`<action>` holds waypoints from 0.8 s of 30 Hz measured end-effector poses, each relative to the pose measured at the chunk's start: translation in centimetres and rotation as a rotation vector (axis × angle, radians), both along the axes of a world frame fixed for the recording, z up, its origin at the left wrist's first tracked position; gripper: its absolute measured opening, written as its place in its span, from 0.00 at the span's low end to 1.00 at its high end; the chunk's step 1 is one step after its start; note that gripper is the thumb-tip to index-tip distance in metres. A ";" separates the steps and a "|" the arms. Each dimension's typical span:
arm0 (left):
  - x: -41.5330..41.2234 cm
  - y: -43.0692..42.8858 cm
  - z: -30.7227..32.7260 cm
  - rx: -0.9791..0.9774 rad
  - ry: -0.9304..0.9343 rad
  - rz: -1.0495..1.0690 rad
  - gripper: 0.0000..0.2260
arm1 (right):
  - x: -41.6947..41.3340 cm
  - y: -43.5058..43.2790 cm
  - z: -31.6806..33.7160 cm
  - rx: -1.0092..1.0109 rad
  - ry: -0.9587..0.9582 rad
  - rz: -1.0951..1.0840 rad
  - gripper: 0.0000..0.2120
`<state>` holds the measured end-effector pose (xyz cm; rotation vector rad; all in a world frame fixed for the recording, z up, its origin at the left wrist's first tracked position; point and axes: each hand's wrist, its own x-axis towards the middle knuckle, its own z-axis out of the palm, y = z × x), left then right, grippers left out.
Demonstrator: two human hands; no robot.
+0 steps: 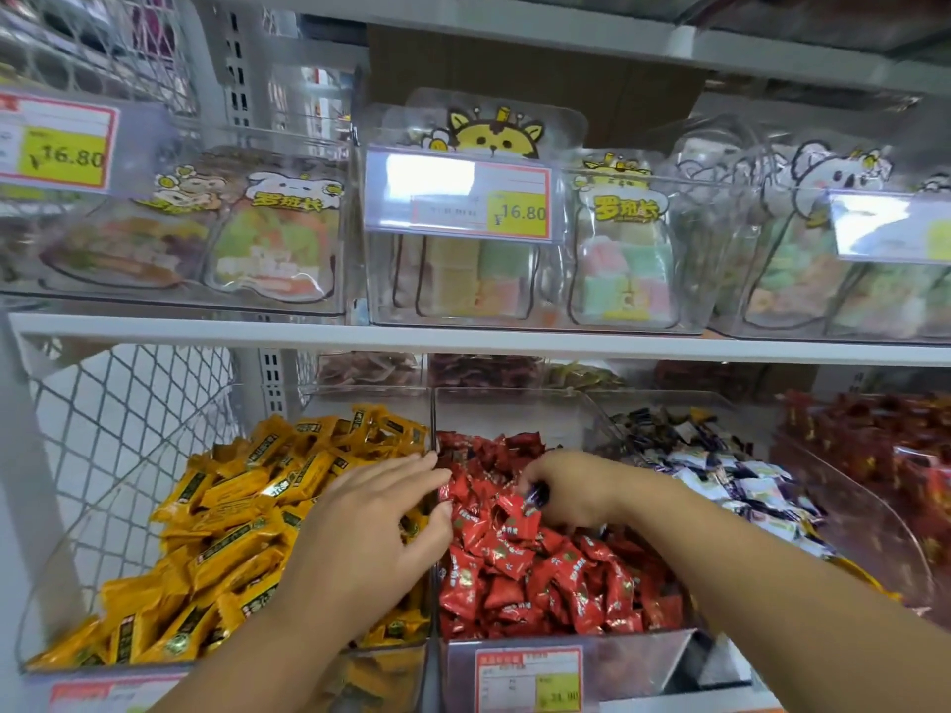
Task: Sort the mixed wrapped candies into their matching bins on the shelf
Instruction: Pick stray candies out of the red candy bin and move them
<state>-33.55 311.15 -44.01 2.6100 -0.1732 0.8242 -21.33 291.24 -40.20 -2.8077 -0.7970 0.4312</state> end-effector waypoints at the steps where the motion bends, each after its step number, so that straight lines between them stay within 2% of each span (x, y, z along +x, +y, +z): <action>1: 0.0 0.0 0.0 0.001 -0.001 0.000 0.29 | 0.0 -0.5 0.3 0.082 0.031 -0.031 0.11; 4: 0.1 0.1 -0.1 -0.001 -0.005 0.002 0.29 | 0.2 -2.7 2.4 0.286 0.077 -0.075 0.11; 8: 0.1 0.0 0.0 -0.007 -0.003 0.002 0.28 | 0.5 -5.7 5.8 0.339 0.064 -0.059 0.07; 12: 0.0 0.0 0.0 0.006 0.008 0.007 0.29 | 1.6 -9.0 7.4 0.205 -0.175 -0.145 0.06; 15: 0.0 -0.1 0.0 0.001 0.009 0.006 0.28 | 1.6 -9.7 7.4 -0.017 -0.386 -0.093 0.06; 16: 0.0 -0.1 0.0 -0.002 0.009 0.007 0.28 | 1.2 -9.0 7.1 -0.030 -0.384 -0.038 0.07; 18: 0.1 -0.1 0.0 -0.002 0.006 0.008 0.28 | 0.0 -6.6 6.1 -0.083 -0.224 0.080 0.08; 20: 0.1 0.0 -0.1 -0.002 0.000 0.003 0.26 | -0.5 -4.3 4.2 -0.313 -0.075 0.157 0.15; 22: 0.0 0.1 0.0 -0.009 0.004 -0.003 0.26 | 0.0 -3.0 2.6 -0.455 -0.083 0.180 0.21; 24: 0.0 0.0 0.0 -0.010 0.013 -0.004 0.26 | 0.5 -2.9 2.0 -0.449 -0.117 0.174 0.19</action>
